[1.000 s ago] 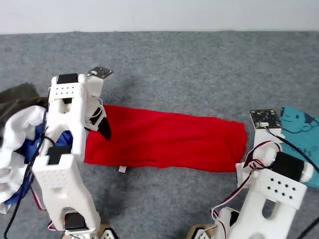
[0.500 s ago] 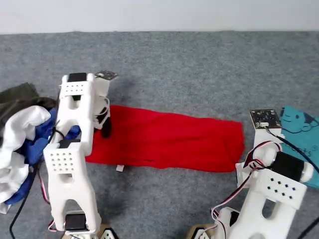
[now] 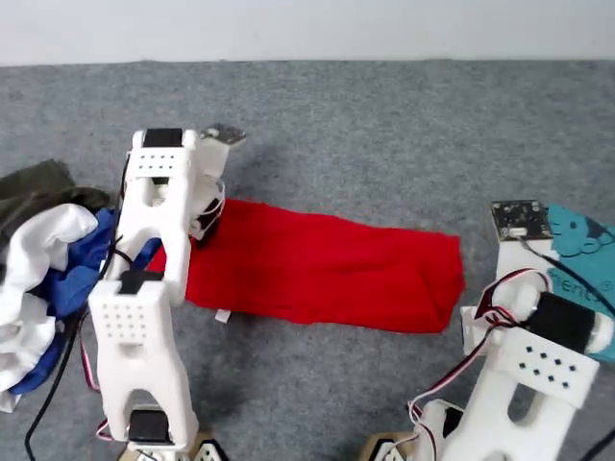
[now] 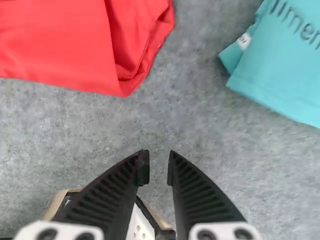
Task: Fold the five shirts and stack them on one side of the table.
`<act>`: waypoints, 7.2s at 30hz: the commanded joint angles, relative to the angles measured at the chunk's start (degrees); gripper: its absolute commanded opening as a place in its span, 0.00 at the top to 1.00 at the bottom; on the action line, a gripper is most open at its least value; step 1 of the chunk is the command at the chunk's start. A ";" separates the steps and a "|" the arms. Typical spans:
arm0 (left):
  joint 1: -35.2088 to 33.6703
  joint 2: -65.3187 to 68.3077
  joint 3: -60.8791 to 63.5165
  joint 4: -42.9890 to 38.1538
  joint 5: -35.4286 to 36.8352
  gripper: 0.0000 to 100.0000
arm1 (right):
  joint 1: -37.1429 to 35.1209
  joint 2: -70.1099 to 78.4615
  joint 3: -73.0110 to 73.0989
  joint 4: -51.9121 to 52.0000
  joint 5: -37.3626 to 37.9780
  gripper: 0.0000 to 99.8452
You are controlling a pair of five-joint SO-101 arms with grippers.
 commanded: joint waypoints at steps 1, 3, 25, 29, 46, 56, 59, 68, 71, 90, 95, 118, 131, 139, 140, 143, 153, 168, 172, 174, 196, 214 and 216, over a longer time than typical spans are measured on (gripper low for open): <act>3.96 -11.96 2.95 1.76 -0.44 0.99 | 0.57 -1.10 -5.71 0.75 0.62 0.92; 6.33 -16.44 5.58 1.76 -0.44 0.99 | 0.57 -1.10 -6.42 0.75 0.62 0.92; 33.23 -26.90 8.40 -5.01 7.30 0.99 | 14.29 -1.10 -6.59 -0.66 7.12 0.92; 36.40 -26.29 8.31 -8.97 9.23 0.99 | 15.60 -1.10 -6.59 -0.40 7.12 0.92; 44.48 -1.85 -24.22 -0.62 9.58 0.98 | 15.52 -1.10 -6.33 -0.66 6.95 0.92; 43.87 3.60 -35.82 1.85 15.47 0.73 | 15.52 -1.10 -6.24 -0.31 7.03 0.92; 43.34 -0.70 -33.71 1.85 15.38 0.73 | 15.52 -1.10 -6.24 -0.31 7.03 0.92; 34.99 -9.93 -17.01 1.76 13.10 0.95 | 15.34 -1.10 -6.24 -0.66 7.03 0.92; 34.64 -8.53 -11.82 1.67 9.76 0.98 | 15.16 -1.01 -6.24 -0.75 6.95 0.92; 51.78 -6.95 -4.26 1.93 9.23 0.98 | 15.52 -1.01 -6.59 -0.75 7.12 0.92; 52.40 -16.26 1.80 1.93 9.23 0.98 | 15.52 -1.01 -6.59 -0.75 7.12 0.92; 53.98 0.09 1.63 1.58 9.23 0.98 | 15.43 -0.92 -6.33 -2.33 7.03 0.92; 45.45 -14.15 1.54 1.67 9.49 0.98 | 15.16 -1.01 -6.59 -2.33 6.77 0.92; 29.63 -30.86 1.71 1.67 12.75 0.98 | 5.93 -0.57 -6.68 -2.24 2.81 0.92; 27.60 -32.35 1.71 1.67 12.75 0.98 | 3.47 -0.48 -6.68 -2.42 1.67 0.92; 21.01 -34.99 1.98 1.67 12.75 0.98 | -5.32 -0.40 -6.59 -4.18 -1.14 0.92; 3.25 -35.52 3.12 1.67 12.48 0.98 | -20.44 10.68 -6.42 -14.73 -6.59 0.92; -6.24 -35.52 3.30 1.58 12.40 0.98 | -11.47 42.24 -6.68 -37.41 1.58 0.92; -6.24 -35.52 3.30 1.58 12.48 0.98 | -11.03 43.56 -10.73 -36.35 1.85 0.92; -6.24 -35.52 3.30 1.58 12.48 0.98 | -12.97 41.89 -13.98 -31.96 1.76 0.92; -6.95 -35.60 3.30 1.67 12.57 0.98 | -8.84 57.36 -30.68 -31.52 8.26 0.92; -7.47 -35.60 3.30 1.67 12.66 0.98 | -17.98 56.84 -35.78 -5.93 -0.62 0.92; -7.47 -35.60 3.30 1.67 12.75 0.98 | -16.75 60.26 -33.58 -6.02 -0.44 0.92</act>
